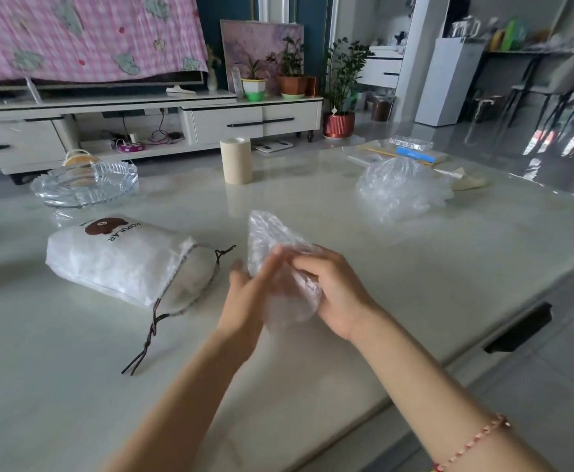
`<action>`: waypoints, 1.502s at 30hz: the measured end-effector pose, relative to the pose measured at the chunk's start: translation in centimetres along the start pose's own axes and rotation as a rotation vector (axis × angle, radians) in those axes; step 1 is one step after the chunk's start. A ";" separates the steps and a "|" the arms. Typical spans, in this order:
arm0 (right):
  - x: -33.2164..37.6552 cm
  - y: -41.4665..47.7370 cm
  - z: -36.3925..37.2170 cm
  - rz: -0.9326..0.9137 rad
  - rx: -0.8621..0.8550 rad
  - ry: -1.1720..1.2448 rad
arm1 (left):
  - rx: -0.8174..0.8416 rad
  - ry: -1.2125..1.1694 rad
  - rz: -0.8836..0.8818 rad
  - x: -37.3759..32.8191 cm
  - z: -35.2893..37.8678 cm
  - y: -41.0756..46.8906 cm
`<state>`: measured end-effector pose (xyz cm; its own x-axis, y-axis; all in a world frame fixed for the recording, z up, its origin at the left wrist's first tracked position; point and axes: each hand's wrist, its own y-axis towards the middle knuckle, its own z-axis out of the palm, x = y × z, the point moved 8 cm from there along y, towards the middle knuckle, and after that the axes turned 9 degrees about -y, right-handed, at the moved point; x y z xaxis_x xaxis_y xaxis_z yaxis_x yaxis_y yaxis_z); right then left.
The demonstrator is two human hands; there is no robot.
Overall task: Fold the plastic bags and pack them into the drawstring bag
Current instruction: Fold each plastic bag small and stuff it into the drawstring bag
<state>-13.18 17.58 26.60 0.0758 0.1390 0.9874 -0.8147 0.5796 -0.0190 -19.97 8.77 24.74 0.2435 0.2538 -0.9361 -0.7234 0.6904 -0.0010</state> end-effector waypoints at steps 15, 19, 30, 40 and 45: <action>-1.1 1.4 -0.8 0.198 0.169 0.446 | 0.143 -0.191 -0.113 -0.1 -0.2 2.2; -1.4 1.9 -1.6 0.216 0.173 0.332 | 0.043 -0.177 -0.057 -0.3 -1.5 2.6; -0.4 3.5 -8.5 -0.009 -0.311 -0.221 | -0.329 0.236 0.187 -1.8 -3.6 1.8; 6.5 -2.2 -6.3 -0.591 -0.013 -0.573 | -0.323 0.075 0.230 -3.2 -3.8 1.4; 0.8 -4.6 -5.3 -0.716 0.202 -1.190 | -0.277 0.294 0.537 -6.0 -1.8 -0.9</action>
<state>-6.35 19.32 26.68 0.0610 -0.9473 0.3146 -0.8824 0.0962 0.4606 -22.00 5.38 29.75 -0.3538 0.2914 -0.8888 -0.8436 0.3109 0.4377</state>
